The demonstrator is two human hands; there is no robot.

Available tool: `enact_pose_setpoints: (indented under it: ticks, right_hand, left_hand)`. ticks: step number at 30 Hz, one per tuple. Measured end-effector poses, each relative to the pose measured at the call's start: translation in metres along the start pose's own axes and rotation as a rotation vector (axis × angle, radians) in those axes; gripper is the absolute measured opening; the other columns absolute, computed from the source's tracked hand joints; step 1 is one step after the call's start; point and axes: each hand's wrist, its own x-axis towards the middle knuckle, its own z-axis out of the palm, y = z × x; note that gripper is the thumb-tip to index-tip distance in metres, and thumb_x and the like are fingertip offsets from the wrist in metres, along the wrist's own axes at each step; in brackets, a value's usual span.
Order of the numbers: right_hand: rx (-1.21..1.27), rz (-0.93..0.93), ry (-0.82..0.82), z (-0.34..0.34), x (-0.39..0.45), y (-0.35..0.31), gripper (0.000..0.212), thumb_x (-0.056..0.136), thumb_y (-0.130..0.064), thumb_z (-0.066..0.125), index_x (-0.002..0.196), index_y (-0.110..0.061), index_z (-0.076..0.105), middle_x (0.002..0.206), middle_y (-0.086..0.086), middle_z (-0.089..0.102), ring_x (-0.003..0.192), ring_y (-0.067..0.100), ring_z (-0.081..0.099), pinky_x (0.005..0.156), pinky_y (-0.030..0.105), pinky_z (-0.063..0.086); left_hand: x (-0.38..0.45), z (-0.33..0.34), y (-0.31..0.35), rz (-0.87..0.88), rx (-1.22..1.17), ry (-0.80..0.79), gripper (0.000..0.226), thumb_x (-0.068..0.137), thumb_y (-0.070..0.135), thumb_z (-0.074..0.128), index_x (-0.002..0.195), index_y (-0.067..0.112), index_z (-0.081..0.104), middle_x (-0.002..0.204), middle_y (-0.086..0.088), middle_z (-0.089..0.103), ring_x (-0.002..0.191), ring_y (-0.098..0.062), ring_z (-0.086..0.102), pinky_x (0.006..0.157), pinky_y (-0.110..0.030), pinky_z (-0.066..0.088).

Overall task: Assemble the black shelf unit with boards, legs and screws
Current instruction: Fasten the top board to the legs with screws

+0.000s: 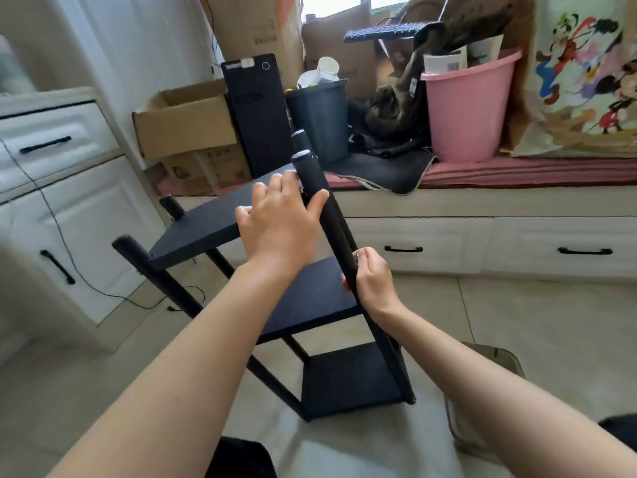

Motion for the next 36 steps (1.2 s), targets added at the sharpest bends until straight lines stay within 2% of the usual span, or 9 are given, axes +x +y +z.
enact_pose_setpoints:
  ticks: [5, 13, 17, 21, 24, 28, 30, 34, 36]
  right_hand:
    - [-0.023, -0.060, -0.139, 0.037, 0.011, -0.016, 0.030, 0.105, -0.016, 0.031, 0.084, -0.011, 0.052, 0.074, 0.012, 0.063, 0.049, -0.001, 0.058, 0.048, 0.012, 0.043]
    - [-0.108, -0.125, -0.296, 0.094, 0.011, -0.034, 0.028, 0.106, -0.019, 0.032, 0.086, -0.016, 0.052, 0.082, 0.011, 0.063, 0.068, 0.012, 0.063, 0.055, 0.016, 0.050]
    - [-0.136, -0.145, -0.367, 0.120, 0.003, -0.039, 0.030, 0.106, -0.017, 0.032, 0.083, -0.016, 0.050, 0.082, 0.012, 0.062, 0.069, 0.016, 0.063, 0.053, 0.013, 0.048]
    - [-0.164, -0.130, -0.425, 0.142, 0.000, -0.032, 0.031, 0.106, -0.017, 0.033, 0.081, -0.015, 0.051, 0.079, 0.007, 0.059, 0.069, 0.019, 0.065, 0.052, 0.017, 0.051]
    - [-0.213, -0.114, -0.453, 0.153, -0.003, -0.017, 0.030, 0.106, -0.019, 0.033, 0.085, -0.011, 0.053, 0.078, 0.003, 0.056, 0.073, 0.020, 0.062, 0.065, 0.033, 0.059]
    - [-0.213, -0.050, -0.475, 0.160, -0.004, 0.011, 0.031, 0.106, -0.021, 0.035, 0.089, -0.002, 0.054, 0.082, 0.003, 0.053, 0.075, 0.013, 0.054, 0.054, 0.020, 0.055]
    - [-0.244, -0.039, -0.499, 0.159, -0.002, 0.023, 0.031, 0.106, -0.021, 0.036, 0.086, -0.007, 0.055, 0.084, 0.004, 0.055, 0.077, 0.014, 0.056, 0.053, 0.018, 0.054]
    - [-0.340, -0.045, -0.531, 0.158, 0.003, 0.046, 0.030, 0.106, -0.021, 0.034, 0.085, -0.016, 0.055, 0.090, 0.009, 0.059, 0.077, 0.016, 0.062, 0.061, 0.023, 0.058]
    - [-0.399, -0.052, -0.546, 0.157, 0.004, 0.057, 0.029, 0.106, -0.022, 0.033, 0.087, -0.017, 0.055, 0.093, 0.011, 0.061, 0.083, 0.021, 0.064, 0.069, 0.030, 0.060]
  left_hand:
    - [0.009, -0.023, -0.050, -0.140, -0.067, 0.032, 0.047, 0.102, 0.057, 0.041, 0.130, 0.020, 0.053, 0.135, 0.002, 0.055, 0.130, -0.026, 0.043, 0.098, -0.049, 0.034]
    - [-0.015, -0.045, -0.127, -0.329, -0.287, 0.165, 0.027, 0.101, 0.053, 0.049, 0.107, 0.027, 0.054, 0.107, 0.010, 0.052, 0.120, -0.026, 0.047, 0.099, -0.052, 0.042]
    - [-0.034, -0.049, -0.170, -0.425, -0.530, 0.173, 0.023, 0.098, 0.048, 0.060, 0.112, 0.030, 0.061, 0.112, 0.008, 0.067, 0.117, -0.021, 0.057, 0.098, -0.042, 0.048]
    - [-0.054, -0.051, -0.219, -0.575, -0.753, 0.129, 0.021, 0.085, 0.043, 0.078, 0.096, 0.027, 0.070, 0.086, 0.013, 0.075, 0.088, -0.007, 0.070, 0.075, -0.022, 0.049]
    - [-0.077, -0.037, -0.250, -0.685, -0.854, 0.063, 0.023, 0.078, 0.037, 0.085, 0.093, 0.025, 0.073, 0.082, 0.013, 0.076, 0.081, -0.008, 0.073, 0.075, -0.029, 0.053]
    - [-0.106, -0.003, -0.270, -0.830, -0.920, 0.003, 0.026, 0.075, 0.036, 0.085, 0.096, 0.025, 0.073, 0.082, 0.014, 0.076, 0.089, -0.007, 0.065, 0.075, -0.032, 0.049]
    - [-0.116, 0.015, -0.276, -0.877, -0.946, 0.003, 0.029, 0.075, 0.037, 0.085, 0.099, 0.024, 0.073, 0.090, 0.011, 0.076, 0.091, -0.005, 0.064, 0.075, -0.033, 0.047]
    - [-0.131, 0.048, -0.288, -0.914, -0.981, -0.019, 0.031, 0.074, 0.038, 0.084, 0.098, 0.022, 0.073, 0.087, 0.014, 0.077, 0.085, 0.001, 0.069, 0.072, -0.028, 0.044]
    - [-0.138, 0.064, -0.293, -0.945, -1.000, -0.047, 0.031, 0.074, 0.039, 0.084, 0.098, 0.023, 0.073, 0.087, 0.018, 0.077, 0.091, -0.001, 0.068, 0.079, -0.031, 0.046]
